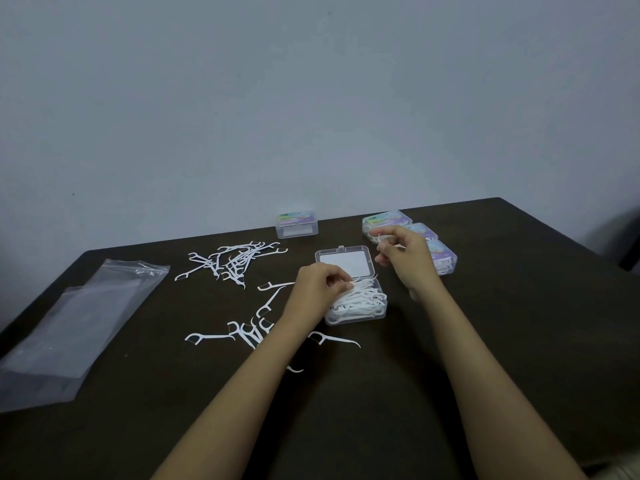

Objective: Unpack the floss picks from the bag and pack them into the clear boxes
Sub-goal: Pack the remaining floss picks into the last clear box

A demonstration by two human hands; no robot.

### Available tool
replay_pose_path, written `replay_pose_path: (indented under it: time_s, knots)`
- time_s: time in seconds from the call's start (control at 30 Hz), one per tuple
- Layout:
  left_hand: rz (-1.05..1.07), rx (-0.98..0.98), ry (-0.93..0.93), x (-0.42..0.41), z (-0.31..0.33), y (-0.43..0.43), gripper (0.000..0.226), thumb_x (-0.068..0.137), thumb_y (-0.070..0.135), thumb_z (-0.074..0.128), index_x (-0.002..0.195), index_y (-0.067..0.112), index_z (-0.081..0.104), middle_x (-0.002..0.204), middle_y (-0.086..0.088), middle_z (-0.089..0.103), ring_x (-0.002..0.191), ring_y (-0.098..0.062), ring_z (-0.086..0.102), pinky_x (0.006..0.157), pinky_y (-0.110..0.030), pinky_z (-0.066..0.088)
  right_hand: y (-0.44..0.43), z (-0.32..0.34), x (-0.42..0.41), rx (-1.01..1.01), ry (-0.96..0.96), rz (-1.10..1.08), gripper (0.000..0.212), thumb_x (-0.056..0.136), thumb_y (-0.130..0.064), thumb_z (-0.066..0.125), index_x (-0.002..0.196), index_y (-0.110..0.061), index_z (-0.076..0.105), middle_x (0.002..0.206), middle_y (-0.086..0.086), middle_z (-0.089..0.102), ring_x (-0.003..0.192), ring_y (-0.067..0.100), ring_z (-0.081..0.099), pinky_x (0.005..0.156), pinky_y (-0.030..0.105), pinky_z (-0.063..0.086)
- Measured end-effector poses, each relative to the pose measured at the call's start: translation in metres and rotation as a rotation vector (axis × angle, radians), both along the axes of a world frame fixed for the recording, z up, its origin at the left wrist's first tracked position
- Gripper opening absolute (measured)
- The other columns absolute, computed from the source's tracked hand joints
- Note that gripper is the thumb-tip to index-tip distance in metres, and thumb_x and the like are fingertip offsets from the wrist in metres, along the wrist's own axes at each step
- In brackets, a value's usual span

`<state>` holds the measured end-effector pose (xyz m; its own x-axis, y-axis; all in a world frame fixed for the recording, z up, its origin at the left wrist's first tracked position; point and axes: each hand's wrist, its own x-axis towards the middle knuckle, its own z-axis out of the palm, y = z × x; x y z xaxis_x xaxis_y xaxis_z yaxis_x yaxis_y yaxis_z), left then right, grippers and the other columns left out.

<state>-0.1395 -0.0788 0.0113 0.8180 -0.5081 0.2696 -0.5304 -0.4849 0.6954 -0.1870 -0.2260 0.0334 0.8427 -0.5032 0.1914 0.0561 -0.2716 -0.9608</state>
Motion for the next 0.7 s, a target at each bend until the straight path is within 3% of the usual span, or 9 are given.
replay_pose_path:
  time_s: [0.13, 0.2, 0.3, 0.4, 0.6, 0.7]
  knots:
    - [0.046, 0.06, -0.062, 0.001, -0.003, 0.0, 0.024, 0.079, 0.023, 0.071, 0.1, 0.011, 0.072, 0.087, -0.005, 0.063, 0.074, -0.008, 0.05, 0.07, -0.019, 0.04, 0.001, 0.002, -0.002, 0.098, -0.047, -0.048, 0.013, 0.089, -0.004, 0.055, 0.096, -0.013, 0.06, 0.091, 0.005, 0.063, 0.082, 0.013, 0.059, 0.067, 0.017, 0.048]
    - [0.082, -0.005, -0.072, 0.003, -0.004, 0.005, 0.022, 0.081, 0.024, 0.069, 0.099, 0.011, 0.072, 0.083, -0.001, 0.056, 0.07, -0.007, 0.049, 0.07, -0.019, 0.039, 0.0, 0.003, -0.004, 0.139, -0.061, -0.07, 0.01, 0.086, -0.004, 0.06, 0.091, -0.014, 0.061, 0.092, 0.006, 0.065, 0.082, 0.012, 0.06, 0.07, 0.019, 0.049]
    - [0.124, -0.087, -0.046, 0.008, -0.003, 0.015, 0.017, 0.085, 0.023, 0.065, 0.096, 0.012, 0.071, 0.084, -0.002, 0.061, 0.069, -0.007, 0.055, 0.068, -0.014, 0.04, 0.002, 0.001, -0.004, 0.149, -0.04, -0.056, 0.013, 0.084, -0.006, 0.064, 0.08, -0.018, 0.061, 0.094, 0.008, 0.067, 0.085, 0.015, 0.062, 0.071, 0.019, 0.048]
    - [0.162, -0.084, -0.031, 0.015, 0.0, 0.027, 0.016, 0.087, 0.022, 0.063, 0.097, 0.014, 0.072, 0.091, -0.002, 0.068, 0.079, -0.01, 0.056, 0.067, -0.012, 0.04, 0.006, -0.001, -0.002, 0.097, -0.006, -0.001, 0.013, 0.081, -0.005, 0.067, 0.076, -0.016, 0.062, 0.091, 0.011, 0.069, 0.08, 0.013, 0.063, 0.071, 0.018, 0.048]
    - [0.136, 0.008, 0.092, 0.015, -0.001, 0.04, 0.015, 0.081, 0.022, 0.07, 0.094, 0.014, 0.072, 0.076, 0.007, 0.061, 0.068, -0.001, 0.05, 0.058, -0.004, 0.04, 0.009, -0.003, -0.001, -0.152, 0.195, 0.092, 0.007, 0.078, -0.013, 0.072, 0.077, -0.015, 0.065, 0.091, 0.007, 0.068, 0.079, 0.011, 0.06, 0.076, 0.025, 0.049]
    - [0.139, 0.018, 0.116, 0.011, -0.004, 0.039, 0.017, 0.078, 0.022, 0.073, 0.092, 0.012, 0.071, 0.072, 0.006, 0.059, 0.065, -0.001, 0.049, 0.058, -0.001, 0.039, 0.007, -0.003, -0.002, -0.215, 0.205, 0.058, 0.017, 0.085, -0.027, 0.064, 0.093, -0.012, 0.067, 0.102, 0.005, 0.067, 0.089, 0.01, 0.056, 0.081, 0.028, 0.045]
